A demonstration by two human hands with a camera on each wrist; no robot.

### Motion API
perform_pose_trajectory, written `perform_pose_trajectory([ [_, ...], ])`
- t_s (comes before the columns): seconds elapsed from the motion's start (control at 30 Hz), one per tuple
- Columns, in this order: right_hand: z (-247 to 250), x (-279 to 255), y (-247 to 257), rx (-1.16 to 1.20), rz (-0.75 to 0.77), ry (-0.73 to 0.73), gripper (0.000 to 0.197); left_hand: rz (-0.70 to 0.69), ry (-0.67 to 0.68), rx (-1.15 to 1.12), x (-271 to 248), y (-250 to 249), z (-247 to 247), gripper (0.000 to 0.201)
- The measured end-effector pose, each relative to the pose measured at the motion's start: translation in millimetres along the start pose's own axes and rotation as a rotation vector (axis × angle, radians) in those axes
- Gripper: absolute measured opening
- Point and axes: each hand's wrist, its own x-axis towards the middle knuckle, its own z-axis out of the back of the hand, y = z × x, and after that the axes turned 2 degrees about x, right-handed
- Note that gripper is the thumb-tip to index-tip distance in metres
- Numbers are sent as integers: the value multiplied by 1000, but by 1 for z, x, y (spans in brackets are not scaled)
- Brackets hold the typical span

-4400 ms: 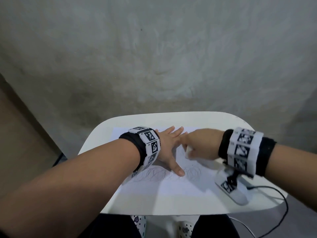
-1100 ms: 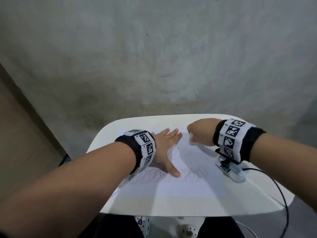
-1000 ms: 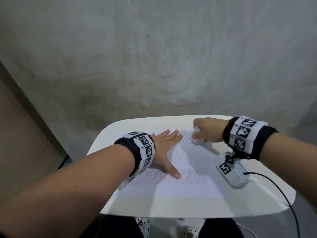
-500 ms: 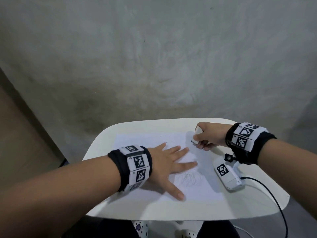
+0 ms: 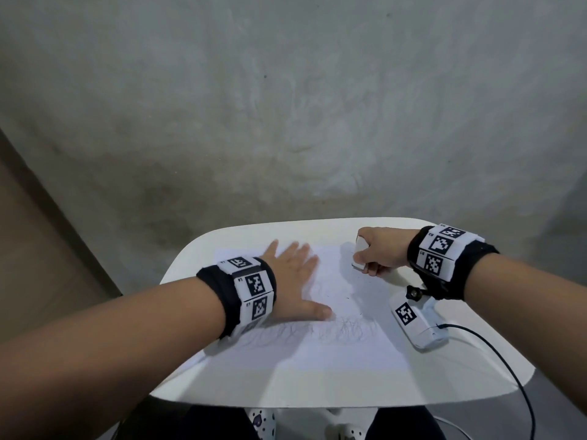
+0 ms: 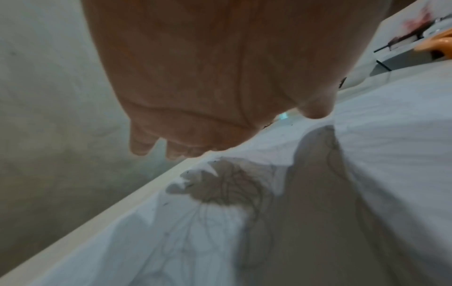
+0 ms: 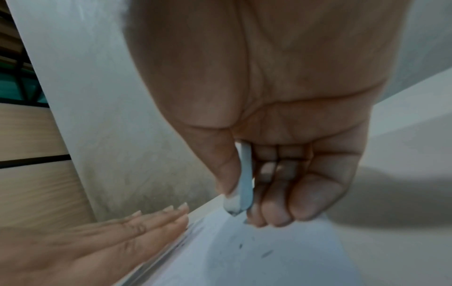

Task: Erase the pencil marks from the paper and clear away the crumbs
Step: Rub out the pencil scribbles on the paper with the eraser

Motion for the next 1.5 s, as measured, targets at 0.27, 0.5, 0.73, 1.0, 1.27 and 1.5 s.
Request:
perform_pose_trajectory([
  [0.27, 3, 1, 0, 53, -18, 47, 10, -153, 25, 23, -5, -14, 1, 98],
  [0.5, 4, 3, -2, 48, -5, 67, 12, -333, 29, -18, -7, -22, 0, 92],
  [0.73, 17, -9, 5, -8, 83, -2, 11, 28, 42, -219, 4, 23, 17, 113],
  [1.0, 12, -25, 27, -856, 198, -24, 26, 7, 185, -239, 14, 31, 9, 129],
  [1.27, -13, -11, 28, -980, 206, 6, 22, 22, 194, -211, 16, 28, 5, 130],
  [1.5, -17, -11, 35, -1057, 217, 59, 26, 24, 194, -226, 14, 27, 5, 130],
])
